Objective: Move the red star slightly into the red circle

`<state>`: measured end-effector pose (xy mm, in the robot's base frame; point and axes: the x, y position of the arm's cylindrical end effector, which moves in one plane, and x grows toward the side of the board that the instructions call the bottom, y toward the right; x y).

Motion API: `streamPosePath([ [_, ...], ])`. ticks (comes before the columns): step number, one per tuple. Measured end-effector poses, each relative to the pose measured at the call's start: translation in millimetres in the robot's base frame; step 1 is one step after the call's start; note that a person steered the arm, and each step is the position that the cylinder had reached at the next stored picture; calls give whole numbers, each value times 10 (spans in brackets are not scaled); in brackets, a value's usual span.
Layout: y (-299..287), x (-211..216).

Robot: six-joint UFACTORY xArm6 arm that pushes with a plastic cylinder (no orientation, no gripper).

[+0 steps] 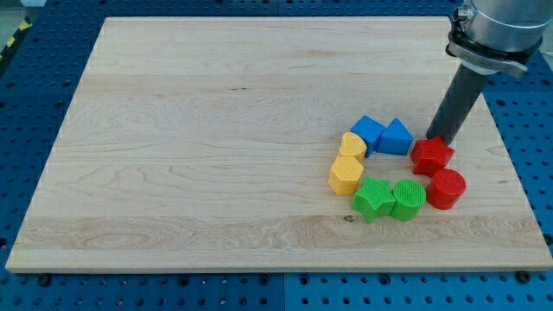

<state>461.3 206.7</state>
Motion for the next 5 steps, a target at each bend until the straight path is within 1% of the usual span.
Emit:
streamPosePath([
  [2,-35,57],
  [4,494,135],
  [5,494,427],
])
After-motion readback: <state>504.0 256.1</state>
